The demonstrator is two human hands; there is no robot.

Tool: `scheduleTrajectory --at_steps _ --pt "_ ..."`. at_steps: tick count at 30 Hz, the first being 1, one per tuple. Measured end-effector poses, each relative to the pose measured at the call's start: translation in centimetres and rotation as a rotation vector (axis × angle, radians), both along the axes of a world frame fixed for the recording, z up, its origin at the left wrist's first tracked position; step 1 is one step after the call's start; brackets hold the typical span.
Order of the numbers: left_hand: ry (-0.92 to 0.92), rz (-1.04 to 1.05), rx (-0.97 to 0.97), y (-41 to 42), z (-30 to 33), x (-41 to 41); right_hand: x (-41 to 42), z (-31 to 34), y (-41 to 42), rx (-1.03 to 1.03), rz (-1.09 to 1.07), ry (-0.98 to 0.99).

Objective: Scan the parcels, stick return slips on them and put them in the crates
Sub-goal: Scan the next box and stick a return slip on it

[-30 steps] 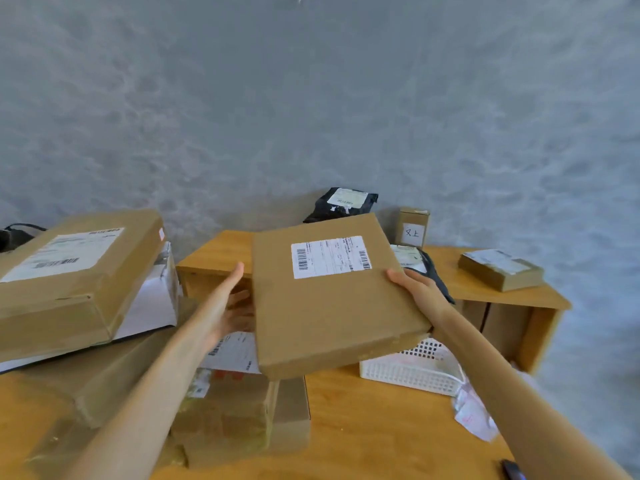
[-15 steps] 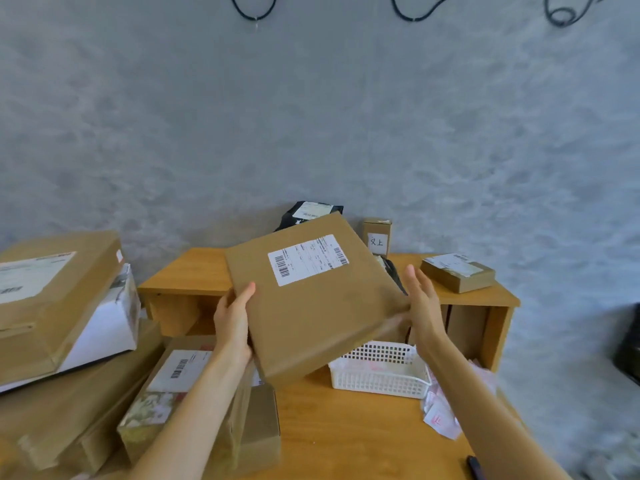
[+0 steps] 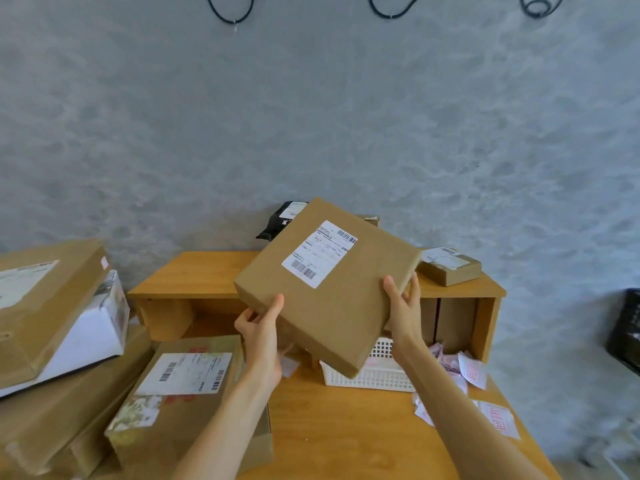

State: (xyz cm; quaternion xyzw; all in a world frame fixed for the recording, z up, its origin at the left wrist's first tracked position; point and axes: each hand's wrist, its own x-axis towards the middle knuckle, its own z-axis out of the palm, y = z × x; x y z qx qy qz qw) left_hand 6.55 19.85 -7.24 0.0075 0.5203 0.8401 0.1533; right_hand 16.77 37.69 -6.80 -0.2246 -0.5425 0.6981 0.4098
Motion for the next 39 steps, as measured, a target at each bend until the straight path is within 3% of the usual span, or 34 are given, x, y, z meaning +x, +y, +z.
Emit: scheduleTrajectory --at_steps 5,12,18,30,39 --pt "0.035 -0.024 -0.061 -2.9 0.9 -2.1 3.2 1.2 3.0 0.118 0.063 -0.019" --pt "0.161 -0.342 -0.315 -1.2 2.3 -2.2 5.7 0.3 4.5 0.157 0.215 -0.093" --pt "0.272 -0.508 -0.337 1.0 1.7 -1.7 7.0 -0.8 5.0 0.180 0.239 -0.126" --pt "0.166 -0.430 -0.288 4.7 -3.8 0.2 10.6 -4.6 7.3 0.154 0.253 -0.331" --pt "0.018 -0.504 -0.362 5.8 -12.4 3.8 15.3 -15.0 9.9 -0.009 0.030 -0.663"
